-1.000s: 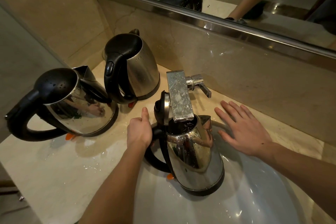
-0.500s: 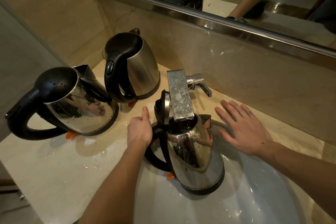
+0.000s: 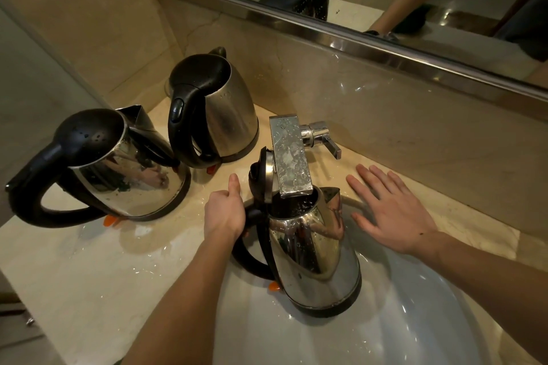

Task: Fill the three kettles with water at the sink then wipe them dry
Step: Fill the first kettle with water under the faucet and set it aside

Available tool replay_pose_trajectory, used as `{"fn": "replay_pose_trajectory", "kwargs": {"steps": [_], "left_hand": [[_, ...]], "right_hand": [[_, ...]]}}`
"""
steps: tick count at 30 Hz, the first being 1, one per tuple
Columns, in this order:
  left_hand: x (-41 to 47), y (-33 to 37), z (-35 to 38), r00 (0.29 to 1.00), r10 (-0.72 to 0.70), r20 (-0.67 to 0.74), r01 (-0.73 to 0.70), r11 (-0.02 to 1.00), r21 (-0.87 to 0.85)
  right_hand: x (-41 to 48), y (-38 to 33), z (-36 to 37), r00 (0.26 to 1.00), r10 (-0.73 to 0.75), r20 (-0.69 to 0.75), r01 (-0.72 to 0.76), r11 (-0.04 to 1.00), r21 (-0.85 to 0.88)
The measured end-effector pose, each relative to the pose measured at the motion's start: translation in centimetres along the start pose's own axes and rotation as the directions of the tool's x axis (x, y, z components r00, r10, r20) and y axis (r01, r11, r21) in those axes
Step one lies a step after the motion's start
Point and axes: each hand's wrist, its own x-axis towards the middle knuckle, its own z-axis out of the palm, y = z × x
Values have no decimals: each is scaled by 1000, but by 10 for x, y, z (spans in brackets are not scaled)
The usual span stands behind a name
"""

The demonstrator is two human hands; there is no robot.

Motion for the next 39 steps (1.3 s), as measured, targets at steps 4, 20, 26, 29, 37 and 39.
{"fn": "replay_pose_trajectory", "kwargs": {"steps": [4, 20, 26, 29, 37, 39], "left_hand": [[-1, 0, 0, 1000, 2, 5, -1, 1000, -11], [3, -2, 1, 1000, 2, 5, -2, 1000, -1], [4, -5, 1, 999, 32, 8, -32, 999, -8], [6, -7, 2, 1000, 21, 18, -21, 1000, -11], [8, -9, 1, 999, 32, 13, -32, 999, -3], [8, -8, 1, 999, 32, 17, -31, 999, -6]], "right_hand": [[-1, -1, -1, 1000, -4, 13, 4, 1000, -9], [-1, -4, -1, 1000, 10, 15, -12, 994, 106], [-2, -5, 0, 999, 45, -11, -43, 988, 148], [-1, -4, 0, 997, 70, -28, -63, 980, 190], [2, -2, 1, 986, 160, -48, -139, 945, 295], [3, -2, -1, 984, 174, -47, -149, 933, 328]]}}
